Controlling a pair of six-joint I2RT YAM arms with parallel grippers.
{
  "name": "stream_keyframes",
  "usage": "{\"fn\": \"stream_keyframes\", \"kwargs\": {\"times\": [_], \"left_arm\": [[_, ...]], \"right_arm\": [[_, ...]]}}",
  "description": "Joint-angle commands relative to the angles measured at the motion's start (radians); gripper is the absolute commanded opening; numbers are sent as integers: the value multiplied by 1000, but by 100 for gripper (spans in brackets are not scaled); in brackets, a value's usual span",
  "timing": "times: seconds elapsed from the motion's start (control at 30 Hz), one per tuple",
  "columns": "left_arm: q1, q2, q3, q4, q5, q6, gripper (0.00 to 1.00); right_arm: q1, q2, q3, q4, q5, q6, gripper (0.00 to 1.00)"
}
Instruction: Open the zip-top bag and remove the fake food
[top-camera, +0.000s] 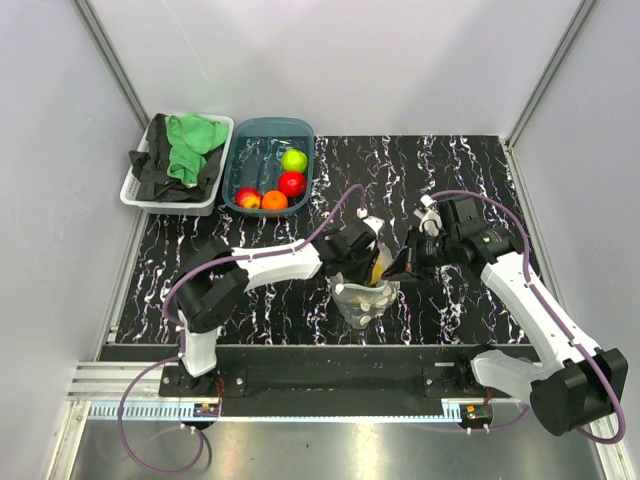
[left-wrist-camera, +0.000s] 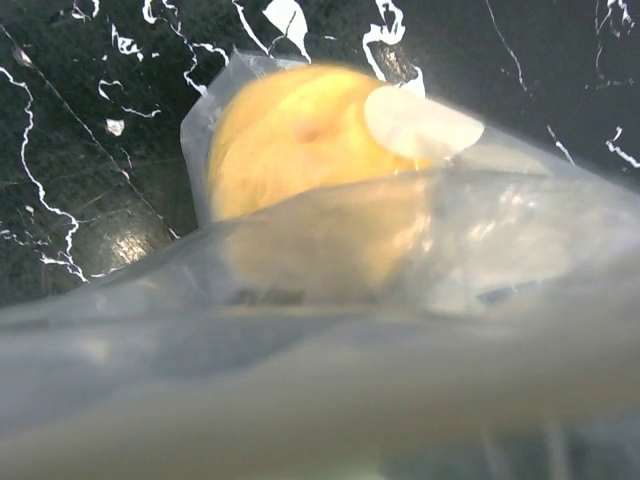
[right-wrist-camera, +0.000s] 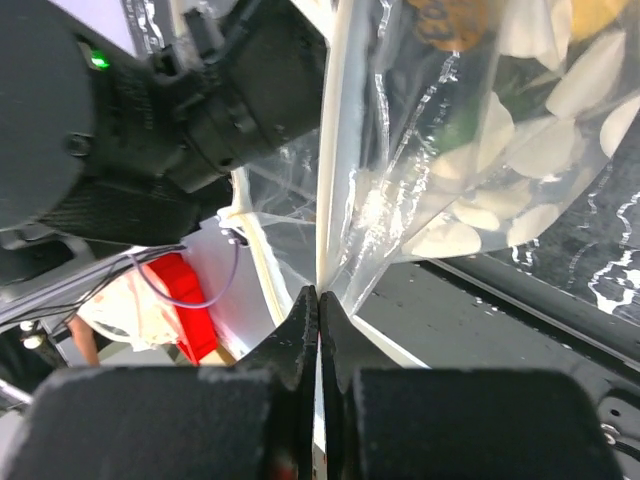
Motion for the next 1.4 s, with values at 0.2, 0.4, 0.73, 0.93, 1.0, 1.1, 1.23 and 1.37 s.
{"fn": "stream_keyframes", "kwargs": {"times": [0.2,0.4,0.73,0.93,1.0,1.1,1.23,1.37], "left_arm": [[-6,-121,30,-29,62,38,10],[-26,-193,7,-73,44,-37,6],[-35,-108,74,-175,212,-70,64],[-62,-120,45,-233,157,-35,75],[-69,-123,39,-242,133,-26,81],[-79,-100,31,-247,117,3,82],[-92,-69,20,-253,93,21,82],[-93,-52,-12,-253,62,58,80]], "right_arm": [[-6,-14,60,-55,88,-103,0],[-6,-31,83,-87,44,-134,0],[-4,-20,103,-117,13,-181,0],[-6,-21,100,-123,36,-198,0],[-7,-23,92,-124,35,-200,0],[-6,-29,77,-123,38,-200,0],[-6,-28,77,-123,55,-193,0],[-7,-23,68,-117,73,-181,0]]}}
